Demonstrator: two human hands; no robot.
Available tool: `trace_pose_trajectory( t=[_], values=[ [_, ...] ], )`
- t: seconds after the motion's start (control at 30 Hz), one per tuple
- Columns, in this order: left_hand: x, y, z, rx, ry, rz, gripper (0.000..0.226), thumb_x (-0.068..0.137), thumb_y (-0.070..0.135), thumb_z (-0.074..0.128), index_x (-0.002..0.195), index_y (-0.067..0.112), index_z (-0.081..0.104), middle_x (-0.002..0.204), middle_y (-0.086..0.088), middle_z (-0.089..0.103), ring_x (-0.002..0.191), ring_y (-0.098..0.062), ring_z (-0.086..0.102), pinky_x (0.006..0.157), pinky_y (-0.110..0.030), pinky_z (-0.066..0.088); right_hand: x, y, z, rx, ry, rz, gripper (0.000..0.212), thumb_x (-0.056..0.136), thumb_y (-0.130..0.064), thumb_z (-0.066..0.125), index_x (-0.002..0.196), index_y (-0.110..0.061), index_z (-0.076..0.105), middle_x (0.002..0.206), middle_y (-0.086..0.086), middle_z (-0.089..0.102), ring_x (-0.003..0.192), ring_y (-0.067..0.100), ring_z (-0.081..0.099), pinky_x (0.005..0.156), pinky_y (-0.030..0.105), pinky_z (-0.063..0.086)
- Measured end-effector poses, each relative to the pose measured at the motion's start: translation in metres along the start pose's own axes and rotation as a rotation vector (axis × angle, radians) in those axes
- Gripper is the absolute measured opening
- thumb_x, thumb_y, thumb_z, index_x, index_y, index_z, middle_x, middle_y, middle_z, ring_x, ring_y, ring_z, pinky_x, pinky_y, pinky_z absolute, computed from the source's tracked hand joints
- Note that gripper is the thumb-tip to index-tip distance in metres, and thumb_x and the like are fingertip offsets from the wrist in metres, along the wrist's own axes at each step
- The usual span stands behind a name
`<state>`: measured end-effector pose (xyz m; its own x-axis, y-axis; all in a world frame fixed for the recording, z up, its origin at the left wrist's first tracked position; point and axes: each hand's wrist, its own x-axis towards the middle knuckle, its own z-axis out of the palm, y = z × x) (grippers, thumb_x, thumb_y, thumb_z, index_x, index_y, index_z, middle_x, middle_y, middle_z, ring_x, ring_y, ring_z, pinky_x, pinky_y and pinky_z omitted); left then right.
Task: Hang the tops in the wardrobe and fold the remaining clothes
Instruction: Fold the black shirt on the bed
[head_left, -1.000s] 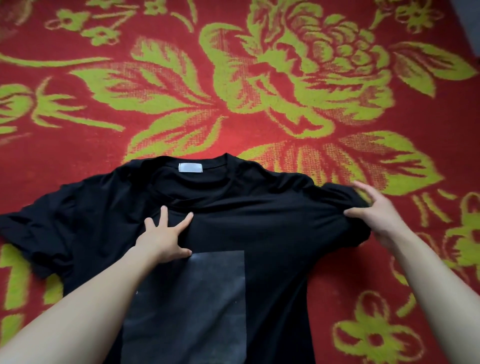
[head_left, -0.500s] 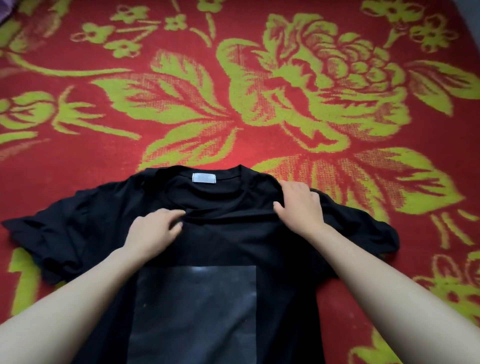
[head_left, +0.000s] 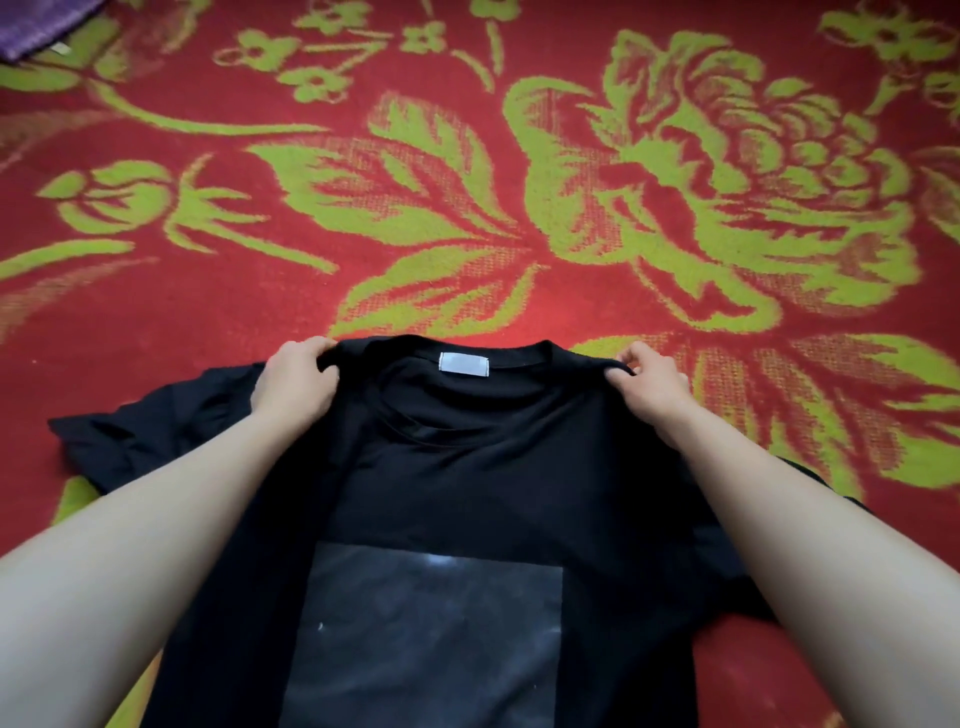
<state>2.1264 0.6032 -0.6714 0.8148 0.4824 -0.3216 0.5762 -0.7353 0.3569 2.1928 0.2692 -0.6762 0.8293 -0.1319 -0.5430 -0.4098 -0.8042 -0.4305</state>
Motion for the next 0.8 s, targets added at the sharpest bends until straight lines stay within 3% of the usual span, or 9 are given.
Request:
trace_pose_trajectory(
  t=[0.1,0.23,0.3,0.4,0.5,0.57,0.63,0.73,0.8],
  values=[
    [0.01,0.005,-0.009,-0.195,0.186,-0.135,0.023,0.087,0.02,0.055,0.105,0.021,0.07,0.109,-0.008,0.068,0.104,-0.032,0.058,0.082,-0.035,0.045,0.007,0.0,-0.004,0.112,0.032,-0.016,0.007,0.095,-0.026,0.044,0.094,-0.02,0.043,0.107,0.012,0.055,0.108,0.035,0.05,0.091,0.042,0.039],
    [0.022,0.015,-0.006,-0.178,0.092,-0.208,0.022,0.088,0.029,0.055,0.102,0.02,0.069,0.112,-0.007,0.066,0.106,-0.031,0.056,0.084,-0.035,0.045,0.013,0.0,0.006,-0.089,0.055,0.06,0.019,0.098,-0.039,0.037,0.101,-0.021,0.04,0.121,0.019,0.047,0.117,0.039,0.04,0.098,0.047,0.029],
    [0.023,0.013,0.0,-0.149,0.049,-0.147,0.03,0.091,0.031,0.051,0.115,0.018,0.063,0.122,-0.009,0.059,0.11,-0.031,0.053,0.088,-0.036,0.042,0.013,-0.002,0.012,-0.145,0.073,0.092,0.025,0.097,-0.043,0.035,0.108,-0.021,0.041,0.128,0.019,0.04,0.121,0.039,0.033,0.101,0.049,0.024],
    [0.012,-0.006,0.0,-0.189,0.074,0.125,0.041,0.093,0.026,0.052,0.133,0.018,0.049,0.131,-0.01,0.045,0.104,-0.027,0.054,0.092,-0.034,0.038,0.017,0.003,0.013,-0.186,0.09,0.094,0.028,0.096,-0.046,0.038,0.108,-0.021,0.04,0.13,0.019,0.038,0.123,0.038,0.032,0.101,0.051,0.023],
    [0.0,-0.053,-0.012,-0.15,0.286,0.256,0.037,0.091,0.013,0.055,0.128,0.011,0.054,0.123,-0.016,0.049,0.094,-0.03,0.054,0.088,-0.035,0.038,0.022,0.008,0.014,-0.196,0.087,0.113,0.028,0.093,-0.05,0.041,0.1,-0.024,0.036,0.13,0.017,0.038,0.123,0.038,0.032,0.1,0.052,0.024],
    [-0.004,-0.092,-0.022,-0.04,0.459,0.122,0.039,0.088,0.011,0.055,0.126,0.008,0.055,0.126,-0.023,0.047,0.112,-0.041,0.044,0.095,-0.045,0.034,0.025,0.007,0.011,-0.181,0.056,0.134,0.028,0.092,-0.05,0.043,0.1,-0.024,0.036,0.13,0.017,0.039,0.123,0.037,0.033,0.1,0.051,0.026],
    [-0.007,-0.131,-0.036,0.013,0.515,-0.169,0.047,0.084,0.011,0.054,0.131,0.01,0.049,0.138,-0.023,0.036,0.125,-0.043,0.03,0.102,-0.051,0.027,0.025,0.003,0.004,-0.168,0.028,0.14,0.03,0.09,-0.046,0.048,0.103,-0.021,0.038,0.129,0.018,0.042,0.121,0.038,0.036,0.1,0.049,0.028],
    [-0.015,-0.175,-0.057,-0.12,0.326,-0.544,0.059,0.086,0.015,0.056,0.141,0.01,0.034,0.146,-0.022,0.029,0.133,-0.04,0.024,0.107,-0.047,0.023,0.007,-0.007,0.002,-0.32,0.088,0.091,0.046,0.085,-0.035,0.055,0.122,-0.015,0.039,0.129,0.023,0.044,0.121,0.04,0.038,0.101,0.051,0.028],
    [-0.019,-0.185,-0.062,-0.288,0.189,-0.571,0.061,0.089,0.023,0.059,0.142,0.005,0.033,0.144,-0.021,0.035,0.132,-0.036,0.033,0.105,-0.042,0.028,-0.021,-0.019,0.018,-0.457,0.282,-0.119,0.056,0.083,-0.024,0.061,0.132,-0.009,0.04,0.132,0.027,0.041,0.124,0.042,0.035,0.103,0.055,0.023]
  ],
)
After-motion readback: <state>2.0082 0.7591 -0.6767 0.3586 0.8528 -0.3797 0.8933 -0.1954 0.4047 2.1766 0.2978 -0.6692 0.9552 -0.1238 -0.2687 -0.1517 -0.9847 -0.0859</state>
